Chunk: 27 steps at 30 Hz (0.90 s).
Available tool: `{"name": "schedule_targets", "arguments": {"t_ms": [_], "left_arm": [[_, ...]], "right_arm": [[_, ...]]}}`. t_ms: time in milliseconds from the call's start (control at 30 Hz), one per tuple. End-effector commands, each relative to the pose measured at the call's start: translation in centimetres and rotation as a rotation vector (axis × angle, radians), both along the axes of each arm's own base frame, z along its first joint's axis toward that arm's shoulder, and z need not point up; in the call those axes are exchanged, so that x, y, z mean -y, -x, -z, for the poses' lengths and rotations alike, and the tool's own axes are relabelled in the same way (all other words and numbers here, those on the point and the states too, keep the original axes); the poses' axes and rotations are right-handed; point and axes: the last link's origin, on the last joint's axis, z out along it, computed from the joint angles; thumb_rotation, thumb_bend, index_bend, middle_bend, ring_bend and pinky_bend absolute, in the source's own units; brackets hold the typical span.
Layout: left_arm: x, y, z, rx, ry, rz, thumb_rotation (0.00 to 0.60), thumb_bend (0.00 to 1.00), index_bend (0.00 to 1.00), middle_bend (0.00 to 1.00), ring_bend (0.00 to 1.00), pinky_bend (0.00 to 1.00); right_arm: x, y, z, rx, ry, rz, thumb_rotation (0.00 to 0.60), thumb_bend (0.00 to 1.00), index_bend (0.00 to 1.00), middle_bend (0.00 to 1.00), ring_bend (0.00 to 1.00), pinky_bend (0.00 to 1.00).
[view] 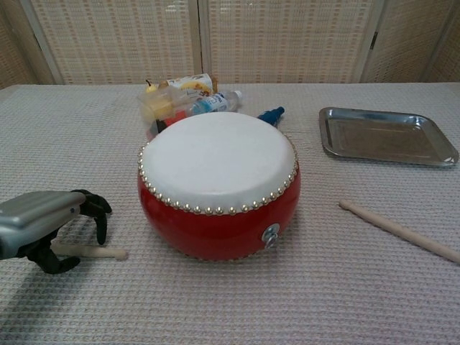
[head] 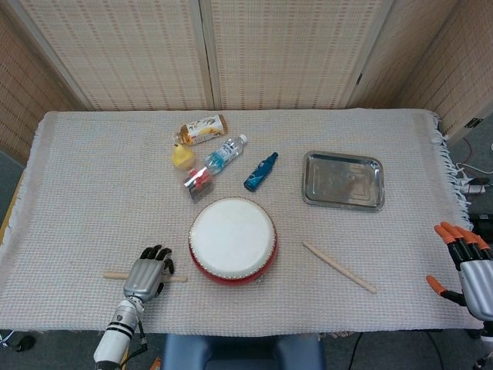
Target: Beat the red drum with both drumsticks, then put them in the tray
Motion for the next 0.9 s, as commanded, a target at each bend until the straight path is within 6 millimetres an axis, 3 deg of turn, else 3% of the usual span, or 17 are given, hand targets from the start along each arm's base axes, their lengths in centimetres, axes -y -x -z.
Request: {"name": "schedule_targets", "arguments": {"t_ms": [33, 900], "left_arm": [[-0.09, 0.08, 0.24, 0.001, 0.0, -0.003, 0.6, 0.33, 0.5, 0.17, 0.08, 0.12], [-0.05, 0.79, 0.59, 0.046, -0.011, -0.02, 0.6, 0.33, 0.56, 0.22, 0.11, 0.14]], "right_arm": [[0.01, 0.0, -0.01, -0.001, -0.001, 0.001, 0.6, 0.19, 0.12, 0.09, 0.04, 0.16], [0.11, -0.09, 0.12, -0.002, -0.01, 0.006, 0.6, 0.19, 0.12, 0.09, 0.04, 0.16]]}}
